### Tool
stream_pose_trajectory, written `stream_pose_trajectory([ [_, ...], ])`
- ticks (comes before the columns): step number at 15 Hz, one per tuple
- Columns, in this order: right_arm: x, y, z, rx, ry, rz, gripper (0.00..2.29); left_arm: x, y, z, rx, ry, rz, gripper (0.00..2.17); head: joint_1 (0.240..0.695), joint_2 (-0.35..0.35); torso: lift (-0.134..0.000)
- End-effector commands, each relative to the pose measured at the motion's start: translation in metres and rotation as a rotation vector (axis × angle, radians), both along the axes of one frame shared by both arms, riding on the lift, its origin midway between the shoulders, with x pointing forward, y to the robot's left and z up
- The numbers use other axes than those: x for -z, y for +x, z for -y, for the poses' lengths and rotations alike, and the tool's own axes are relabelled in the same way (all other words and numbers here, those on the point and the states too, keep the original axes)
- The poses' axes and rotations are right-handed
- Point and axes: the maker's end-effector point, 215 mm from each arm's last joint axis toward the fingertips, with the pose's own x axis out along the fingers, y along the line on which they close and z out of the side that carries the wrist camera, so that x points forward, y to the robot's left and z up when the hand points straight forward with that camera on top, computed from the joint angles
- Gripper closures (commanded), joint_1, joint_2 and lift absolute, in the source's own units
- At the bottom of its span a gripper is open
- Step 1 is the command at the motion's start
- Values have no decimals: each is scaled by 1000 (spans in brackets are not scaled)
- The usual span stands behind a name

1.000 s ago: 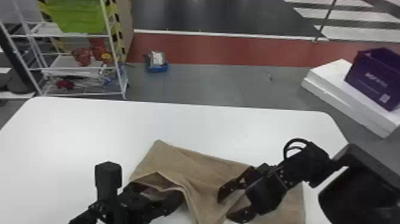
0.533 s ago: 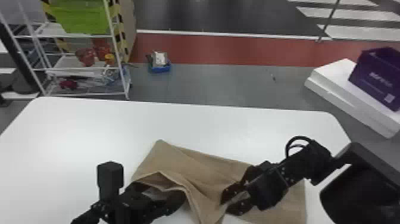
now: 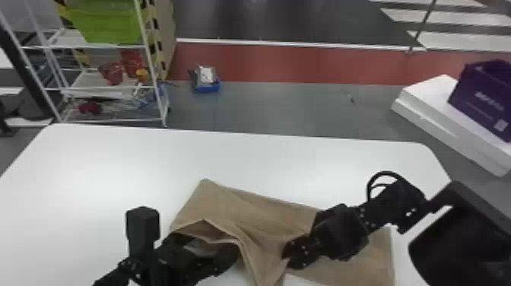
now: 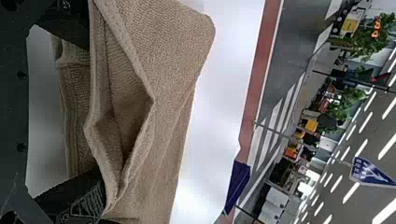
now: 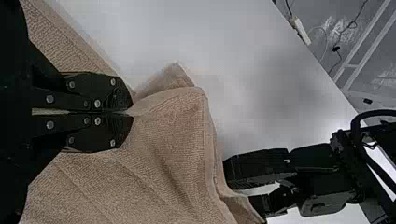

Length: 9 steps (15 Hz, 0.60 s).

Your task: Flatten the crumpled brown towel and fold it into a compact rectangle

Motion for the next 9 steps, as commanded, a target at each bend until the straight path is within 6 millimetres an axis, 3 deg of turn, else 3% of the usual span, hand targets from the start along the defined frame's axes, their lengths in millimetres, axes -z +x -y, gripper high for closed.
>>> stream_pose_trajectory([
  [1, -11, 7, 0, 31, 34, -16, 1298, -1, -1, 1, 1, -4, 0, 83, 695, -74, -124],
  [5, -37, 27, 3, 107, 101, -20, 1298, -4, -2, 2, 3, -6, 5, 83, 695, -73, -124],
  [9, -62, 32, -1, 126, 148, -9, 1298, -19, -12, -4, 35, -36, 16, 66, 695, -76, -124],
])
